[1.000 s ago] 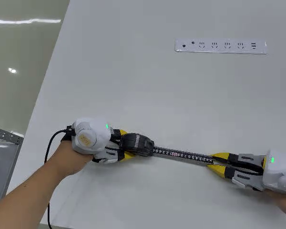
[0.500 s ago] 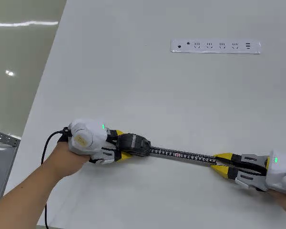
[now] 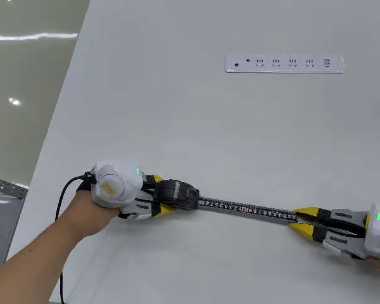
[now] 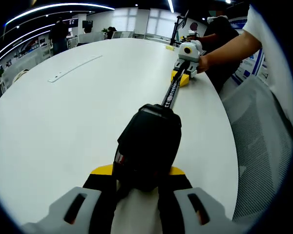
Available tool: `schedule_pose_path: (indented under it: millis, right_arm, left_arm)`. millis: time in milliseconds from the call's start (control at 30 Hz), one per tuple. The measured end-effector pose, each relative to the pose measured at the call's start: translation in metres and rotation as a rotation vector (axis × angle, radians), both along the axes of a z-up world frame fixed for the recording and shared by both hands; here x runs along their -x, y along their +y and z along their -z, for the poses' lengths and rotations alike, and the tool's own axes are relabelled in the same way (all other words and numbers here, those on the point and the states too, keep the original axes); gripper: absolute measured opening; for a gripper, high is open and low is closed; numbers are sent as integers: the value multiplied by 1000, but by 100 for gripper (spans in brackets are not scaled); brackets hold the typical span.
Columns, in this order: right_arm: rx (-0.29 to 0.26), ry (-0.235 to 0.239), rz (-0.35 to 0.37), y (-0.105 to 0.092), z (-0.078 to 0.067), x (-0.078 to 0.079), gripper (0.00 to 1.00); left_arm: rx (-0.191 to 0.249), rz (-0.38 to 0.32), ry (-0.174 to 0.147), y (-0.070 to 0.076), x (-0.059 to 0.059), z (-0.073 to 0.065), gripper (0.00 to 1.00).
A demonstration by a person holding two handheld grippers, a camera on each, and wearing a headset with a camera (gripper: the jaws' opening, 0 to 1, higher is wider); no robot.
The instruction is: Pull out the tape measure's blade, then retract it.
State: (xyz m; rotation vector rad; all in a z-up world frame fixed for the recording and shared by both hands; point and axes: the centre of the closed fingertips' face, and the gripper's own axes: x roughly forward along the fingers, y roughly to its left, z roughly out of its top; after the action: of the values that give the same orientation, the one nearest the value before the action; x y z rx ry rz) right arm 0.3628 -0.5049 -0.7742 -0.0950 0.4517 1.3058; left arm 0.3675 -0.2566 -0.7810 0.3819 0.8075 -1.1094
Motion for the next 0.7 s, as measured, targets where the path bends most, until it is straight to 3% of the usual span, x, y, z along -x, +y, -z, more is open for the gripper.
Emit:
schedule_pose_path:
  millis: [700]
  right_arm:
    - [12, 1, 14, -15, -2, 4, 8]
  left_arm:
    - [-10, 2, 4, 0, 2, 1, 29]
